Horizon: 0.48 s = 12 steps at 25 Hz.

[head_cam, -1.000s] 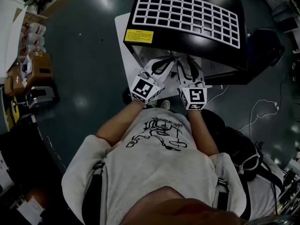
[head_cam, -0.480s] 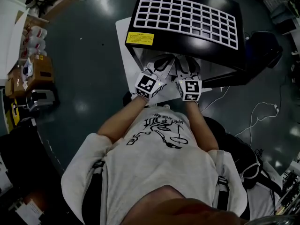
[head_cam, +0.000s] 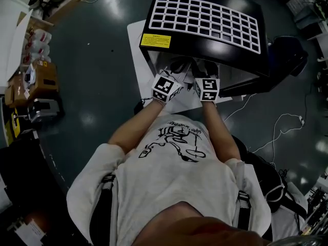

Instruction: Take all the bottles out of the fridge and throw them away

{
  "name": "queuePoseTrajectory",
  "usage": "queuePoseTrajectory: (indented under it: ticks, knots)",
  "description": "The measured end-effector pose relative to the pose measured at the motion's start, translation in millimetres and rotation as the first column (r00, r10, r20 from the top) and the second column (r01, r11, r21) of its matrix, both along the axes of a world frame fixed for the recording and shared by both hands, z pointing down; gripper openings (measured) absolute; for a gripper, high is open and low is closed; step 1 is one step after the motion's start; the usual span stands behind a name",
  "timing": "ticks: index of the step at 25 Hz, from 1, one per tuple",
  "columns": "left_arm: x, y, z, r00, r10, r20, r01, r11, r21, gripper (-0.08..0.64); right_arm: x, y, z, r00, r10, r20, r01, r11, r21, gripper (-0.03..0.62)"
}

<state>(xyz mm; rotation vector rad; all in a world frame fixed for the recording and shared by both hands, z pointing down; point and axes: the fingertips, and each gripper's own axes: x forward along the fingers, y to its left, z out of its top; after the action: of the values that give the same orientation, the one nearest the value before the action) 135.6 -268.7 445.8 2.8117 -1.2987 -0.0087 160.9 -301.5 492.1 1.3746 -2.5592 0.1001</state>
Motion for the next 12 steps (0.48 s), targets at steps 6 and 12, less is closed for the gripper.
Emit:
queuePoseTrajectory:
  ticks: [6,12]
  knots:
    - [-2,-6,14,1.000,-0.005,0.013,0.006,1.000,-0.029,0.009,-2,-12,8,1.000,0.005,0.008,-0.004,1.000,-0.022,0.197]
    - [-5,-13,22,1.000,-0.016,0.017,0.017,0.999,-0.048,0.009,-4,-24,11,1.000,0.006,0.021,-0.005,1.000,-0.027,0.196]
